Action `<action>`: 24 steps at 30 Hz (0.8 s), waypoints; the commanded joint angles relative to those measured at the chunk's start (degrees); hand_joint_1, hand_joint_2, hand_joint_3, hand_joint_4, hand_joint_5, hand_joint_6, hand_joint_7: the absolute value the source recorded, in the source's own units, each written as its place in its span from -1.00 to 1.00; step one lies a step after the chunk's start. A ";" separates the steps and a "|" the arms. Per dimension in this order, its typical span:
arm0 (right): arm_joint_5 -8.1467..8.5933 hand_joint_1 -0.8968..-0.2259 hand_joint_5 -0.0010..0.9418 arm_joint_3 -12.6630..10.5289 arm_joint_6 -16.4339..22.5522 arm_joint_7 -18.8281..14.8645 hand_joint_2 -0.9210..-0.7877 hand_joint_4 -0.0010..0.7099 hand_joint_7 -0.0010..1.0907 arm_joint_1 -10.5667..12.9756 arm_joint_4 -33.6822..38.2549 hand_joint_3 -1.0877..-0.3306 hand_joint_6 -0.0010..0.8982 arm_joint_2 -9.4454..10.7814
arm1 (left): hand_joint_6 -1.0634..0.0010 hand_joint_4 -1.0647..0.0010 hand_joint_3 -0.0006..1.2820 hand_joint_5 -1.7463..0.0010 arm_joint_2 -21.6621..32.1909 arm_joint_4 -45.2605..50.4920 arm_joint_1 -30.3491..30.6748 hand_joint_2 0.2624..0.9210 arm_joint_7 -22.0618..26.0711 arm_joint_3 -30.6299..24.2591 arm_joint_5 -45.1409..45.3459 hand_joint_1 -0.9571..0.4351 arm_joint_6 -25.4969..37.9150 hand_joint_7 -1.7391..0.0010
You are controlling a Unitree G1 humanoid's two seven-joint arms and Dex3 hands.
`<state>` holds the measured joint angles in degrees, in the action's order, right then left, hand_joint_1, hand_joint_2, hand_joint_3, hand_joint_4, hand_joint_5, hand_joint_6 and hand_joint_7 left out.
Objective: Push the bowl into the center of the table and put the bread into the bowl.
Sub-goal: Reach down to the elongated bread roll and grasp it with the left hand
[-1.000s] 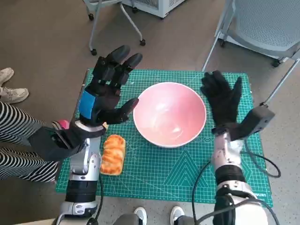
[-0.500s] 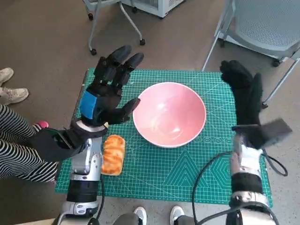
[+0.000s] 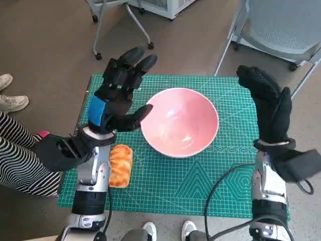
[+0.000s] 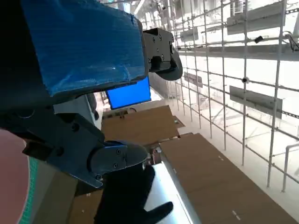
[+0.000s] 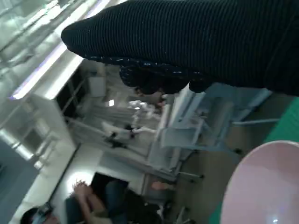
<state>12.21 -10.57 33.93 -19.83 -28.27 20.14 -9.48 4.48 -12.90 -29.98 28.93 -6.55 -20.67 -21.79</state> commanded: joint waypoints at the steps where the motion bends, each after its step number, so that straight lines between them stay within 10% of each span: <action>1: 1.35 -0.45 -0.97 0.94 -1.41 -0.79 -1.00 -0.42 -0.01 2.06 -2.45 0.01 -0.75 0.19 | 1.00 0.91 -0.15 0.46 1.37 -0.14 -1.46 0.55 1.25 -0.32 -0.94 0.06 0.88 0.29; 24: 1.75 -0.44 -0.97 1.37 -2.93 -0.07 -1.00 -0.38 -0.01 4.61 -6.60 0.02 -0.75 -0.34 | 1.00 0.75 -0.39 0.49 24.59 -20.98 -11.02 0.52 18.31 0.16 10.05 0.06 -19.32 0.11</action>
<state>13.60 -8.90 31.81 -20.07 -25.32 13.45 -9.46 26.46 -31.34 -39.25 44.88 -7.42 -12.39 -38.20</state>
